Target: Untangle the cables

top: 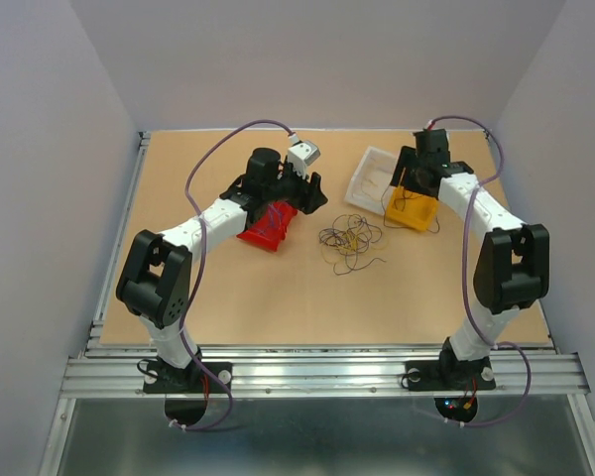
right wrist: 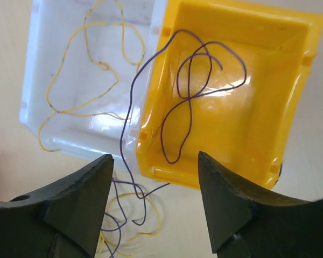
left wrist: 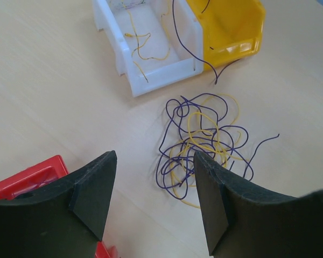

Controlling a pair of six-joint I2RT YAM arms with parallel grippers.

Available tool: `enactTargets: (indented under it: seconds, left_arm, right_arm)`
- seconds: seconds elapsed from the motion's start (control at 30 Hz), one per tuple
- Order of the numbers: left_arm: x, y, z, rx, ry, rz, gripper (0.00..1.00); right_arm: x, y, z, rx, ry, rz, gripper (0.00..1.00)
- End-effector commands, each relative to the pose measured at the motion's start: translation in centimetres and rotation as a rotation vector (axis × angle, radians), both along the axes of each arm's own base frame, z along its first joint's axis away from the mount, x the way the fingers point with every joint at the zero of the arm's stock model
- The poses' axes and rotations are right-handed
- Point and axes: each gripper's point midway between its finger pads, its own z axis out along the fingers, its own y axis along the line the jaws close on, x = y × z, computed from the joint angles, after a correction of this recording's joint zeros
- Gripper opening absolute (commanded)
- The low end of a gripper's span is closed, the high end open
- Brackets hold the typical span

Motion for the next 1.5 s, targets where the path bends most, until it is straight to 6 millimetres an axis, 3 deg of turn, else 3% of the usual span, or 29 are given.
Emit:
enactTargets:
  seconds: [0.0,0.07,0.1,0.2,0.43,0.6,0.87,0.97,1.0,1.03,1.07,1.37,1.47]
  left_arm:
    - [0.3,0.0,3.7,-0.046,-0.092,0.004,0.70]
    - [0.3,0.1,3.9,-0.052,-0.093,0.007,0.70]
    - [0.4,0.3,4.1,-0.056,-0.094,0.008,0.70]
    - [0.4,0.5,4.2,-0.064,-0.089,0.008,0.70]
    - [0.6,0.6,4.0,-0.062,-0.084,0.013,0.70]
    - [0.5,0.6,4.2,-0.064,-0.087,0.010,0.70]
    - [0.6,0.5,3.7,-0.059,-0.077,0.004,0.70]
    - [0.6,0.4,3.9,-0.061,-0.079,0.002,0.70]
    - [0.6,0.4,3.9,-0.061,-0.079,0.002,0.70]
    - [0.6,0.4,3.8,-0.059,-0.077,0.002,0.70]
    - [0.6,0.4,3.7,-0.059,-0.077,0.002,0.70]
    - [0.6,0.5,3.9,-0.063,-0.077,0.000,0.70]
    - [0.5,0.4,4.0,-0.063,-0.077,-0.002,0.70]
  right_arm:
    - [-2.8,2.0,-0.2,-0.070,-0.031,-0.010,0.67]
    - [-3.8,2.7,-0.3,-0.063,-0.069,-0.011,0.64]
    - [-5.2,2.8,-1.9,-0.064,-0.046,0.003,0.62]
    - [-6.1,4.3,-2.3,-0.035,-0.077,0.058,0.56]
    - [-5.2,6.1,-2.4,-0.058,-0.119,0.108,0.56]
    - [-4.0,6.8,-4.3,-0.080,-0.090,0.118,0.55]
    - [-2.7,6.4,-5.9,-0.117,-0.065,0.076,0.50]
    - [-2.8,6.2,-6.5,-0.125,-0.053,0.065,0.38]
    - [-2.9,6.2,-6.6,-0.126,-0.050,0.065,0.18]
    - [-3.1,6.2,-6.9,-0.123,-0.043,0.067,0.05]
    - [-3.3,6.3,-6.4,-0.111,-0.052,0.069,0.01]
    - [-7.7,5.4,-2.6,-0.036,-0.084,0.047,0.01]
    - [-7.7,4.7,0.3,-0.049,-0.133,0.022,0.01]
